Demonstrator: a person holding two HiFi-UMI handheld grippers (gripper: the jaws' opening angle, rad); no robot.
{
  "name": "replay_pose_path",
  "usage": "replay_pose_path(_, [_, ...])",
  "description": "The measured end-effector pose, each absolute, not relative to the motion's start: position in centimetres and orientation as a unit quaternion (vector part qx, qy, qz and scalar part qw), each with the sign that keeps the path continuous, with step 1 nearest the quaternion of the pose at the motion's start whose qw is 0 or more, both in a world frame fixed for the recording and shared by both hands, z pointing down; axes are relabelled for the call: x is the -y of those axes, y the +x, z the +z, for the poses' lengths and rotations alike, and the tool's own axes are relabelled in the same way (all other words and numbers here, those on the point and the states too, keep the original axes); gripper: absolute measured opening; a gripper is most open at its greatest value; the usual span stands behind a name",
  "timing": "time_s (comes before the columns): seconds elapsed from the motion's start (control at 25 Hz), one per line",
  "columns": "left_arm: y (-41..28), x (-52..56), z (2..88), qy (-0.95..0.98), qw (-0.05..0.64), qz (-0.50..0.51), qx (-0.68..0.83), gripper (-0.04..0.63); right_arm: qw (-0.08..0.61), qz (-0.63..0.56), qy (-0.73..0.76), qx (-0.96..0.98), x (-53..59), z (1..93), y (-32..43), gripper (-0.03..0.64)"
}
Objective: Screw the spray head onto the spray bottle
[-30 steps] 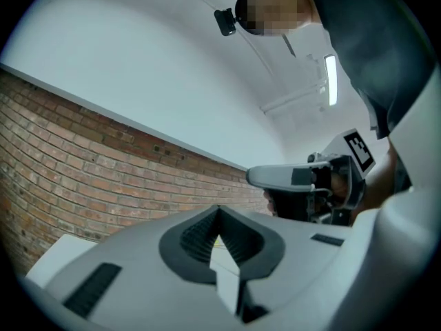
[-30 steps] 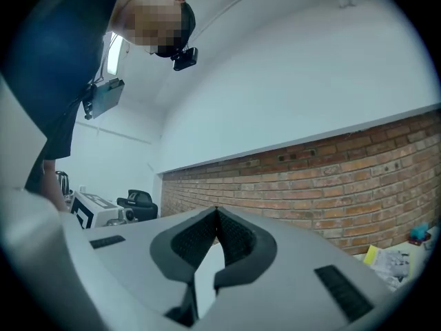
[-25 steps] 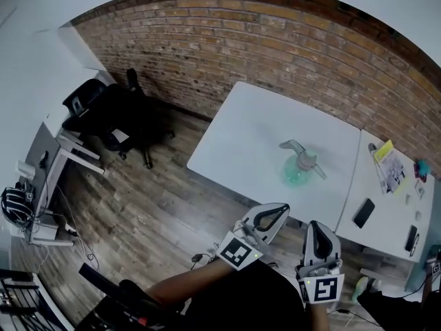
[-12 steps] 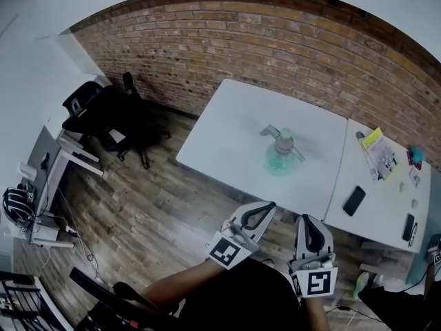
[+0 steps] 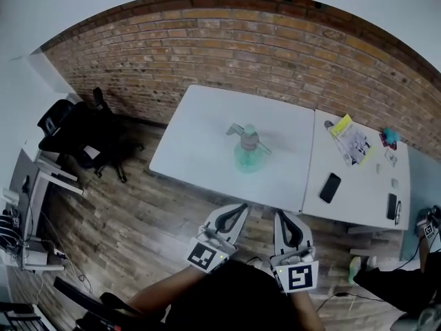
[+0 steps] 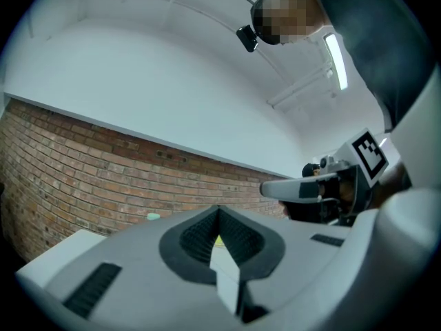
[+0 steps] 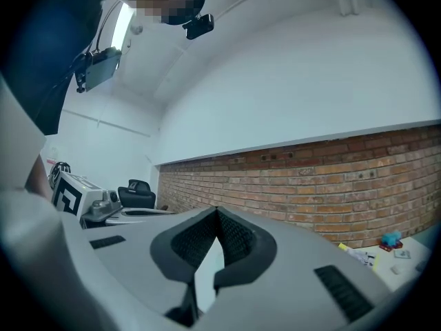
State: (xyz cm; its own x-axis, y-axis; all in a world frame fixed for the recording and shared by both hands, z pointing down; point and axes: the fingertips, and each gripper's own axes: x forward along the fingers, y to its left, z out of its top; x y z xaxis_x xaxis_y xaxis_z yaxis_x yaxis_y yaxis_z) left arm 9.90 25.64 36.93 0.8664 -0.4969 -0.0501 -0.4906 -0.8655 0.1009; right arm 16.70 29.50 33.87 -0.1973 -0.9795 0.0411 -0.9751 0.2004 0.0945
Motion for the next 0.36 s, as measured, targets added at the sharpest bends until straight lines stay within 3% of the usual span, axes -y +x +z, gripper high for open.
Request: replay_pose_path(0.36, [11.8,-25.9,37.8,0.970,0.049,-0.036,0.236,0.002,0.068,-0.014,0.640,0.765,-29.6,34.7,17.8,0.008])
